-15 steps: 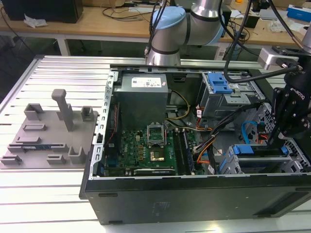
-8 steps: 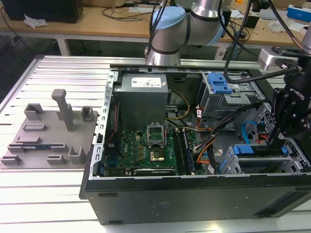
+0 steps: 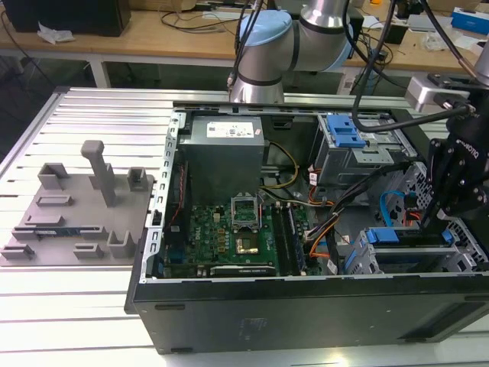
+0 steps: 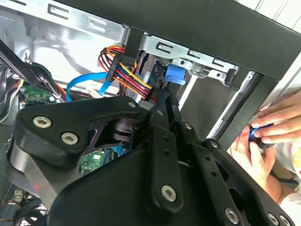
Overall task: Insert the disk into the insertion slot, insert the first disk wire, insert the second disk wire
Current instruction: 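Insert the first disk wire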
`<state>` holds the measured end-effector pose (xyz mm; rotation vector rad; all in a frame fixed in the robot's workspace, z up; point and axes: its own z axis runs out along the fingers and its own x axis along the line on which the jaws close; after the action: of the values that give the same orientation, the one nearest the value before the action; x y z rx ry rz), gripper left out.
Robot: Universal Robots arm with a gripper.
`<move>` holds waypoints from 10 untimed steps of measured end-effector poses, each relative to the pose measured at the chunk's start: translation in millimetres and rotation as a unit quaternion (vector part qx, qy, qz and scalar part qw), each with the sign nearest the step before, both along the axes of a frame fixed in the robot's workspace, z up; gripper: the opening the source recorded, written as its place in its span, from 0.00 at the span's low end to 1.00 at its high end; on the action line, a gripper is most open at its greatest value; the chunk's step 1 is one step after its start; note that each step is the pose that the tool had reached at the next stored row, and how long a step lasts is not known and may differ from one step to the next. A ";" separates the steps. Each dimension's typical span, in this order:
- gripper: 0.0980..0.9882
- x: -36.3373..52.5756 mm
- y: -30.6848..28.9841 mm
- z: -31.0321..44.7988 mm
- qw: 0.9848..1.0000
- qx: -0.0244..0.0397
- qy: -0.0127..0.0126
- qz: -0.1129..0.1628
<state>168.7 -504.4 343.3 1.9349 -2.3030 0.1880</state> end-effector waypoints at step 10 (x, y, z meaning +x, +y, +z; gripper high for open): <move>0.07 -0.4 -2.6 3.9 1.000 0.020 -0.005 0.001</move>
<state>168.3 -506.9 347.2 1.9585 -2.3294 0.1523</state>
